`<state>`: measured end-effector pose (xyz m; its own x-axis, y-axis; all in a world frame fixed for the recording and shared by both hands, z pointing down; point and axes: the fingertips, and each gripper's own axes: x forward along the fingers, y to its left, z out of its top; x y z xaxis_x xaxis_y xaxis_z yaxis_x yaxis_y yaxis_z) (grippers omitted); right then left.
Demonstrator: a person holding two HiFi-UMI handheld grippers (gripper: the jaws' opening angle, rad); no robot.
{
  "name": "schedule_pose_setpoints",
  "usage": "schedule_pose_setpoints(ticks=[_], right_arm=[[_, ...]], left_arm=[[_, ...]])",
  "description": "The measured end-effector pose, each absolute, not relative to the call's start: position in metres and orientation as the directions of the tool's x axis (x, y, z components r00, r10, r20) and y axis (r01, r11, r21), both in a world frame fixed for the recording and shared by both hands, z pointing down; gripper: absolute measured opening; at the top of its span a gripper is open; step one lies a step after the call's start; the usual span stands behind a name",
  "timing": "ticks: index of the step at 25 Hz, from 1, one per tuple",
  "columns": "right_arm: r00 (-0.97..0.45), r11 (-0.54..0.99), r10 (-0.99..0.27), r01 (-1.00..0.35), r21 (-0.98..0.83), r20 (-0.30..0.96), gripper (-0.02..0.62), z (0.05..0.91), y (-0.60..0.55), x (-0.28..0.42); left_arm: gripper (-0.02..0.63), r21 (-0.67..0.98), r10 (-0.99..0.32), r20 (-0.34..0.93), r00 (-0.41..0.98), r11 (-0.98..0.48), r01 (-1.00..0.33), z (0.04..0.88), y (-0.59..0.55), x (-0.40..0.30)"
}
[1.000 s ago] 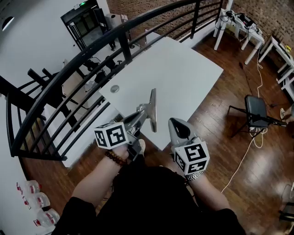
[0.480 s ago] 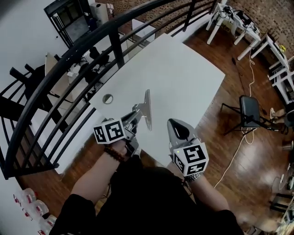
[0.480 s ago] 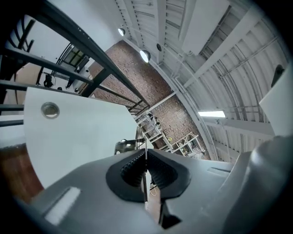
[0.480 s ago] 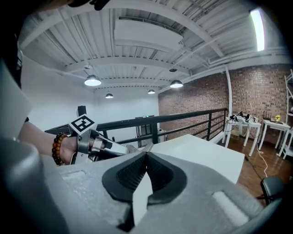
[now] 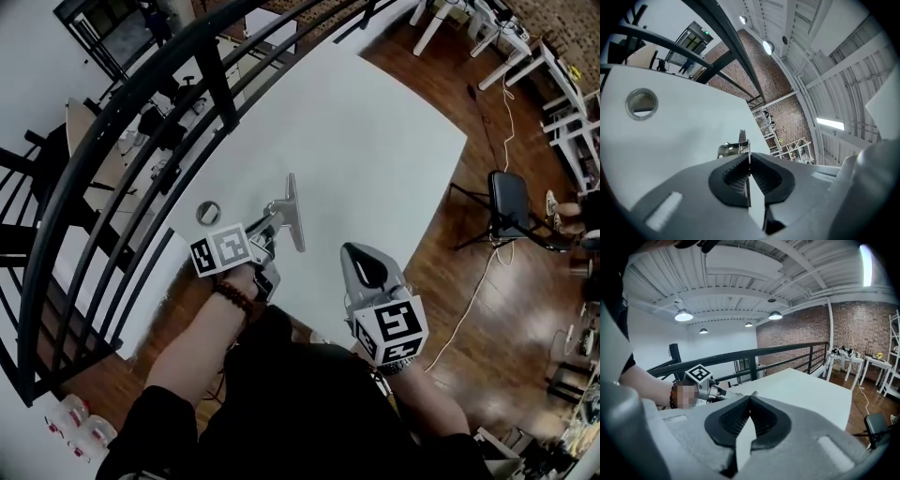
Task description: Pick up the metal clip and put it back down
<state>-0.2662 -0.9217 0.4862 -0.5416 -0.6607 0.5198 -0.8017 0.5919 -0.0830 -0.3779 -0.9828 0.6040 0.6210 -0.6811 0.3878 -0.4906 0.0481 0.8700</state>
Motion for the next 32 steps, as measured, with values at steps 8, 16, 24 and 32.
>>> schedule_pose_setpoints(ticks=[8,16,24,32], right_arm=[[-0.508,0.556,-0.651,-0.825,-0.101,0.564,-0.009,0.511,-0.938,-0.267],[-0.502,0.549,-0.647,-0.829,-0.107,0.574,-0.009,0.518,-0.938,-0.269],[-0.509,0.557,-0.647,-0.824,-0.104,0.568,-0.009,0.516,-0.939,-0.268],[-0.541,0.586,-0.651,-0.804,-0.100,0.533,-0.009,0.505,-0.929,-0.267]], left_arm=[[0.023,0.866,-0.648,0.442,0.620,0.127,-0.484,0.653,-1.006,-0.384],[0.025,0.873,-0.639,0.431,0.637,0.119,-0.472,0.668,-1.009,-0.387],[0.062,0.876,-0.657,0.427,0.621,0.130,-0.464,0.670,-1.012,-0.390],[0.081,0.849,-0.698,0.451,0.555,0.144,-0.509,0.660,-0.995,-0.404]])
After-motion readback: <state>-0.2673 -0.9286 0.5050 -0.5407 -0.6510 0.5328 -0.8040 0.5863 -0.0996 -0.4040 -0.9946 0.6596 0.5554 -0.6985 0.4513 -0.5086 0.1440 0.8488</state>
